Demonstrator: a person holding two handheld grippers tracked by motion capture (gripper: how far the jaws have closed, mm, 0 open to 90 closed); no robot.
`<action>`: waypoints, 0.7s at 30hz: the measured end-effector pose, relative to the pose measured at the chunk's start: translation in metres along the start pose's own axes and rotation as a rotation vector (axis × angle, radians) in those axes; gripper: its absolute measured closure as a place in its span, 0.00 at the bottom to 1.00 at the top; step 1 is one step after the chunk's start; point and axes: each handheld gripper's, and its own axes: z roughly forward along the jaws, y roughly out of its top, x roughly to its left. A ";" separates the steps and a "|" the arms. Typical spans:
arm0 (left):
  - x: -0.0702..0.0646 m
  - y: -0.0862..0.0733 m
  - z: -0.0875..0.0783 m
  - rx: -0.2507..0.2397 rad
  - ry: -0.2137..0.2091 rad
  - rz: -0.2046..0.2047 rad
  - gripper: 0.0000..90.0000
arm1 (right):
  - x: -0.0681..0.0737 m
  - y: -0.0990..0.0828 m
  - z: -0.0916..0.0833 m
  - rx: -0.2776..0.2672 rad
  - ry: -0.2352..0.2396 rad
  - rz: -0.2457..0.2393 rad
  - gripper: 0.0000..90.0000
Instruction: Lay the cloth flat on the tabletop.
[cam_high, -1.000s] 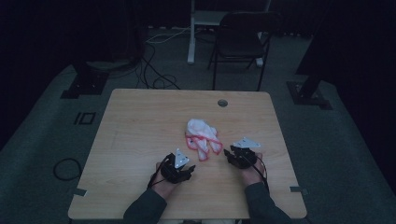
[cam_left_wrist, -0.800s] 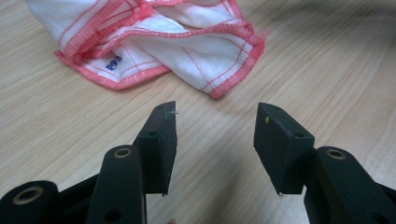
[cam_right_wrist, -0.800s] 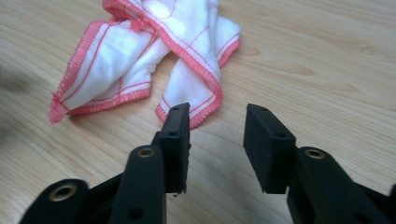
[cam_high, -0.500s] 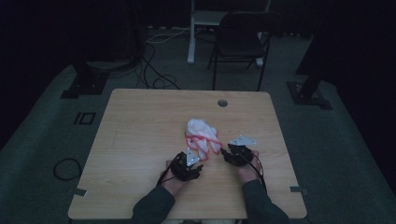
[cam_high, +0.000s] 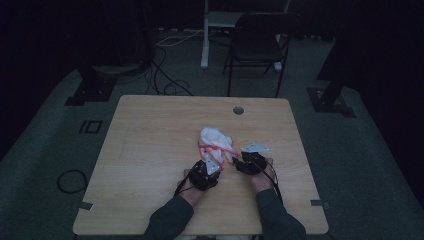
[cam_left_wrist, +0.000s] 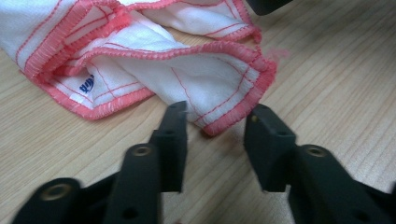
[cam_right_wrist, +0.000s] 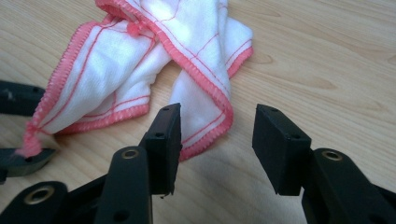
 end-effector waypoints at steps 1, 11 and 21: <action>0.000 0.000 -0.001 -0.005 -0.003 -0.007 0.73 | 0.000 0.001 0.001 0.003 -0.001 -0.004 0.58; 0.007 0.004 -0.014 -0.055 -0.004 -0.039 0.99 | -0.001 0.010 0.019 0.034 -0.013 -0.004 0.62; 0.021 0.007 -0.027 -0.095 0.009 -0.078 0.99 | -0.006 0.012 0.026 0.068 -0.002 -0.009 0.90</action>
